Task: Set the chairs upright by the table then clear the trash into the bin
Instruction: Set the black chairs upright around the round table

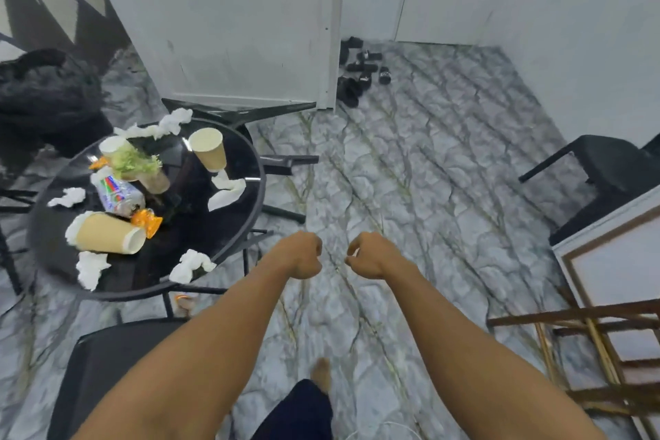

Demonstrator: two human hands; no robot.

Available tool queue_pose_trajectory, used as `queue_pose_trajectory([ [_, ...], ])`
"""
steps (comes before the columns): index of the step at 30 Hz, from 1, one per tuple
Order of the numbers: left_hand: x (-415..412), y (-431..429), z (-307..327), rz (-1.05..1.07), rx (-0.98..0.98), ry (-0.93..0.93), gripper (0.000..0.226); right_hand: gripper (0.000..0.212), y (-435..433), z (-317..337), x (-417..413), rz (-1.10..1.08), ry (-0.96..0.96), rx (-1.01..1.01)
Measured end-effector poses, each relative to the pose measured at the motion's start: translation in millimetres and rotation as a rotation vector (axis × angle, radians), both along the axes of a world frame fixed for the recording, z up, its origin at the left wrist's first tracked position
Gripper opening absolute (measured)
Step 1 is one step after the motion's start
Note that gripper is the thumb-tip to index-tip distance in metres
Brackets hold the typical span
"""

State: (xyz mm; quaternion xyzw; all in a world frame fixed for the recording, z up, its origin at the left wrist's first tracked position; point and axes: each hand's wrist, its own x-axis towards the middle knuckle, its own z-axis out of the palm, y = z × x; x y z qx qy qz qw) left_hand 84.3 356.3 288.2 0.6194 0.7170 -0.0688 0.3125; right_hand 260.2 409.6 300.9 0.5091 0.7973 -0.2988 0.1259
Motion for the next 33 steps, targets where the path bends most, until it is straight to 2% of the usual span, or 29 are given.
queue_pose_trajectory([
  [6,-16,141,-25,0.032,-0.043,-0.033,0.025,0.032,139,-25,-13,0.015,-0.049,-0.034],
  [9,-30,206,-29,0.052,-0.038,-0.058,0.035,0.03,212,-28,-26,0.02,-0.079,-0.034],
  [15,-70,324,-21,0.134,-0.005,-0.084,0.038,0.032,340,-22,-73,0.08,-0.03,-0.06],
  [25,-153,491,-48,0.482,0.014,-0.082,0.039,0.032,558,-48,-191,0.373,0.049,-0.1],
  [33,-201,576,-58,0.87,-0.024,-0.164,0.039,0.034,700,-57,-284,0.718,-0.068,-0.159],
])
